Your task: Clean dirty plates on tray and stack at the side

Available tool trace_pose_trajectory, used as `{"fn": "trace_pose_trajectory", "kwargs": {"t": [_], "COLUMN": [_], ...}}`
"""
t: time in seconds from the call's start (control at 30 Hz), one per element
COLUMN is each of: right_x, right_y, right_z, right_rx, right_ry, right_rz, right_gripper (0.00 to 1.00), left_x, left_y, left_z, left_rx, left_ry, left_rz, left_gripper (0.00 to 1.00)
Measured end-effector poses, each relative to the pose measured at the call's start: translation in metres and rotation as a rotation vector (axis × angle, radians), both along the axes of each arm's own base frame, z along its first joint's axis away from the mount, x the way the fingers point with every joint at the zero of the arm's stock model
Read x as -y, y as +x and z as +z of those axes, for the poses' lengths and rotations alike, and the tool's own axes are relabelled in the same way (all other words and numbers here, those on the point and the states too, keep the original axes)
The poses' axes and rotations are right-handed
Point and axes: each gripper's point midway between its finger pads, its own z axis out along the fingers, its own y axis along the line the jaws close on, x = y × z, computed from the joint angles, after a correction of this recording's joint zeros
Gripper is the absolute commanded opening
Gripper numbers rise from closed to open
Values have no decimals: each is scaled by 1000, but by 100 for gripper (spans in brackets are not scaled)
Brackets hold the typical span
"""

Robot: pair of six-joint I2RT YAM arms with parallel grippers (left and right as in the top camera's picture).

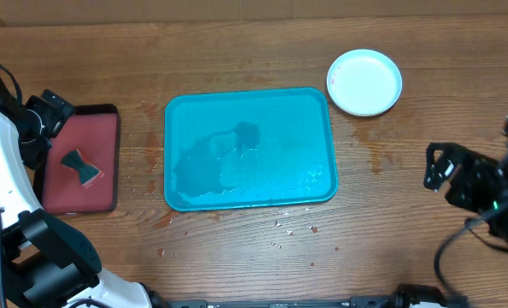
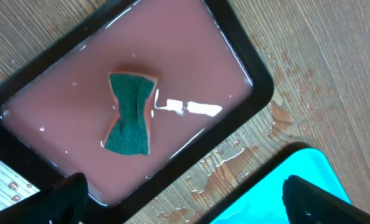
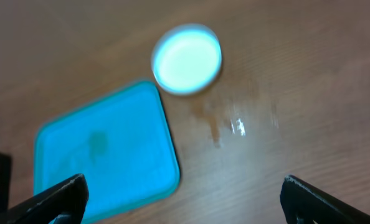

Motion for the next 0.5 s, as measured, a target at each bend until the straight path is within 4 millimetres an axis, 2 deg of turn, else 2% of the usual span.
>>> {"fn": "trace_pose_trajectory", "kwargs": {"t": [0.07, 0.13, 0.27, 0.37, 0.5], "right_x": [-1, -2, -2, -3, -13], "right_y": [-11, -20, -22, -17, -13], "right_z": [11, 9, -18, -42, -75], "right_rx": [86, 140, 207, 283, 397], "right_ry": [-13, -23, -37, -43, -34], "right_rz": [4, 7, 12, 20, 72], "right_gripper": [100, 100, 100, 100, 100], "left_x": [0, 0, 0, 0, 0], "left_y": [0, 0, 0, 0, 0], "left_z": [0, 0, 0, 0, 0], "left_rx": [-1, 0, 0, 0, 0], "left_ry": [0, 1, 1, -1, -1], "left_rz": [0, 0, 0, 0, 0], "left_gripper": [100, 100, 100, 100, 99]}}
